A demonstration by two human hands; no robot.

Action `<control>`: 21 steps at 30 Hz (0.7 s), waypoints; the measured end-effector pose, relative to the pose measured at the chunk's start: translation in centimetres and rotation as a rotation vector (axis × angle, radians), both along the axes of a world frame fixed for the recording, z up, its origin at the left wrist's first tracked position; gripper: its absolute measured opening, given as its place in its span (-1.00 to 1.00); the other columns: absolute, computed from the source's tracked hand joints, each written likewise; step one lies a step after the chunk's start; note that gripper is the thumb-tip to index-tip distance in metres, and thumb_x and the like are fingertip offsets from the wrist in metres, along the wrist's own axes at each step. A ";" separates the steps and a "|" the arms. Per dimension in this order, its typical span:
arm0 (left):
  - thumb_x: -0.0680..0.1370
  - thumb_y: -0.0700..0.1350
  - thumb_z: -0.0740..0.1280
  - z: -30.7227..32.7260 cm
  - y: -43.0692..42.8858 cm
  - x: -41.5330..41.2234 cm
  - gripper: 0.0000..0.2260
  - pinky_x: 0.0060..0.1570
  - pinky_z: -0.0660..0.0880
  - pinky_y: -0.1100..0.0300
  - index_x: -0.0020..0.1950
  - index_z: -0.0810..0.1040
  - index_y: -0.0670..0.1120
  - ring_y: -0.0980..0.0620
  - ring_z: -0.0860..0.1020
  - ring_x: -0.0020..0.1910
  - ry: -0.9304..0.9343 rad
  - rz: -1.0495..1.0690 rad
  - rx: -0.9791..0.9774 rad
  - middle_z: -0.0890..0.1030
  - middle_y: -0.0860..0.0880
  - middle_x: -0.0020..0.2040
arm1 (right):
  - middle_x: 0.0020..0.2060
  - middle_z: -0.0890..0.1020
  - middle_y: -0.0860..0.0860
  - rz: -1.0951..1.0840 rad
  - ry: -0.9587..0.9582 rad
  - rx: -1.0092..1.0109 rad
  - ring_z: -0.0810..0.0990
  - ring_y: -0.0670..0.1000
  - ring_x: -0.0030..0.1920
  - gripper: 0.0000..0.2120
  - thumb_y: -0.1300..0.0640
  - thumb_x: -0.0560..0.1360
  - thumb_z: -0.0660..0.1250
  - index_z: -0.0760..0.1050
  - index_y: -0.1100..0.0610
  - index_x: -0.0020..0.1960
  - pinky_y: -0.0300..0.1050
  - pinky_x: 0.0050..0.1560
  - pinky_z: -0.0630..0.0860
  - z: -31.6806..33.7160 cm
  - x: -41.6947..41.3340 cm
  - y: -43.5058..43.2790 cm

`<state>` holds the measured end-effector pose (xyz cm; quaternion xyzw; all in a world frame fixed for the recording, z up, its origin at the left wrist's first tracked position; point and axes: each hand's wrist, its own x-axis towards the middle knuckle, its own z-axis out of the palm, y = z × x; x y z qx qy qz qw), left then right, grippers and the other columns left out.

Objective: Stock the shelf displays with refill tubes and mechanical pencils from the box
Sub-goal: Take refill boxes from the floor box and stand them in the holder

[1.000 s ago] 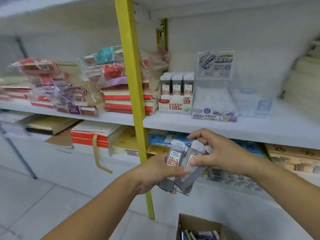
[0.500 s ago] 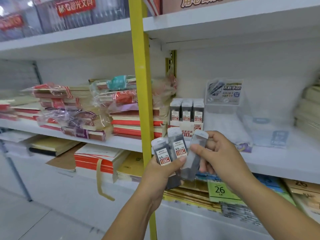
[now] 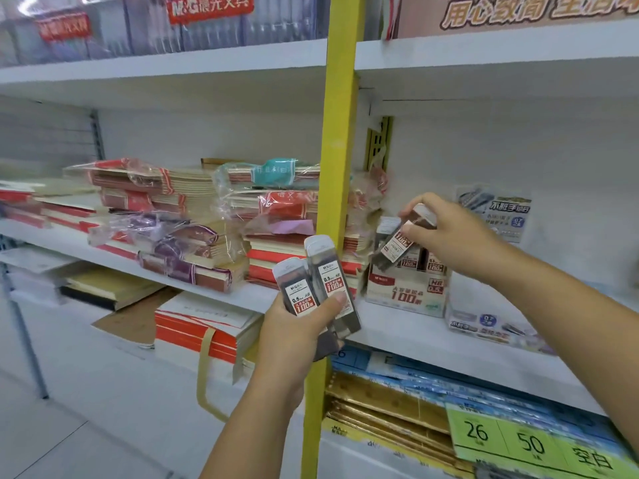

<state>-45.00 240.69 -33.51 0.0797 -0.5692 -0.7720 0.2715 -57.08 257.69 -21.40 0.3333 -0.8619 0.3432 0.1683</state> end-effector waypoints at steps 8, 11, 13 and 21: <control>0.43 -0.06 0.54 -0.1 -0.3 -0.8 -0.79 -0.37 0.59 0.24 0.01 0.63 0.14 0.13 0.71 -0.17 0.001 -0.009 -0.013 0.73 0.13 -0.12 | -0.09 0.54 -0.20 0.046 0.146 -0.223 0.58 -0.22 -0.14 -0.66 0.11 0.49 0.40 0.35 -0.16 0.14 -0.29 -0.27 0.52 0.3 -1.1 -0.7; 0.43 -0.05 0.54 0.0 -0.1 -1.0 -0.78 -0.35 0.61 0.22 0.03 0.63 0.14 0.12 0.72 -0.17 -0.013 -0.012 -0.023 0.73 0.13 -0.13 | -0.12 0.56 -0.16 -0.016 0.210 -0.199 0.57 -0.28 -0.21 -0.62 0.10 0.47 0.44 0.27 -0.11 0.10 -0.36 -0.35 0.47 0.4 -1.5 -0.4; 0.43 -0.04 0.54 0.0 0.0 -1.0 -0.77 -0.35 0.61 0.23 0.04 0.62 0.13 0.14 0.71 -0.18 -0.024 -0.011 -0.037 0.73 0.14 -0.14 | -0.15 0.57 -0.15 -0.032 0.205 -0.087 0.56 -0.26 -0.22 -0.65 0.10 0.45 0.46 0.30 -0.08 0.04 -0.34 -0.34 0.47 -0.2 -1.9 -0.7; 0.42 -0.04 0.55 0.1 0.4 -0.8 -0.76 -0.40 0.58 0.27 0.03 0.61 0.14 0.17 0.70 -0.22 -0.040 -0.041 -0.080 0.72 0.18 -0.16 | -0.06 0.38 -0.12 -0.124 0.417 0.220 0.41 -0.03 0.06 -0.68 0.03 0.42 0.47 0.53 -0.01 0.15 -0.20 -0.06 0.28 -3.0 -3.7 -1.9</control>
